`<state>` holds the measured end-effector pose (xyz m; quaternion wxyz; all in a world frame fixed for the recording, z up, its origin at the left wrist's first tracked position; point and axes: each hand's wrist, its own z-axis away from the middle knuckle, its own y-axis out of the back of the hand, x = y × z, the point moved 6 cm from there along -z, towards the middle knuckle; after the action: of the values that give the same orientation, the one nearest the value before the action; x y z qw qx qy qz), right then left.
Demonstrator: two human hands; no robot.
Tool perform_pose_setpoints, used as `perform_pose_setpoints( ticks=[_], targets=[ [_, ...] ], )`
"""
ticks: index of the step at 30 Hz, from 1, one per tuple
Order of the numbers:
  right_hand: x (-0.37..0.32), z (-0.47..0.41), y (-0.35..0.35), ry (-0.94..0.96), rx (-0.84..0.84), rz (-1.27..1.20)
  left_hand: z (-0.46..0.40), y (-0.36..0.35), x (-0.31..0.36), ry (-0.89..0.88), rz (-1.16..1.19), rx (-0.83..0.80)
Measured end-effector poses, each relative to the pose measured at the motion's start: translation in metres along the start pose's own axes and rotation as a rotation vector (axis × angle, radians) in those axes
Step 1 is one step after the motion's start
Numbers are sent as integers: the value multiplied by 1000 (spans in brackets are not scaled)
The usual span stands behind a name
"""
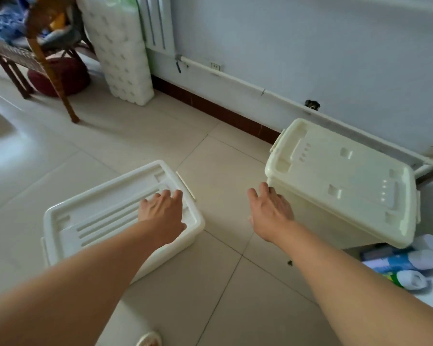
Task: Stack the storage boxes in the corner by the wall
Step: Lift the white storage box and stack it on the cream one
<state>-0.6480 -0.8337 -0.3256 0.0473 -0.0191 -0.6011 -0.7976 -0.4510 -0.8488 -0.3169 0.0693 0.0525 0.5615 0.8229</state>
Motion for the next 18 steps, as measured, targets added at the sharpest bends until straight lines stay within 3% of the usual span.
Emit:
perform_pose_setpoints(
  ticks=[9,18],
  targets=[
    [-154,-60,-15,159,-56,37,-4,-41,-168,194,66,-42],
    [-270,-100,-32,218,-113,26,-24,-69,-287,227,56,-66]
  ],
)
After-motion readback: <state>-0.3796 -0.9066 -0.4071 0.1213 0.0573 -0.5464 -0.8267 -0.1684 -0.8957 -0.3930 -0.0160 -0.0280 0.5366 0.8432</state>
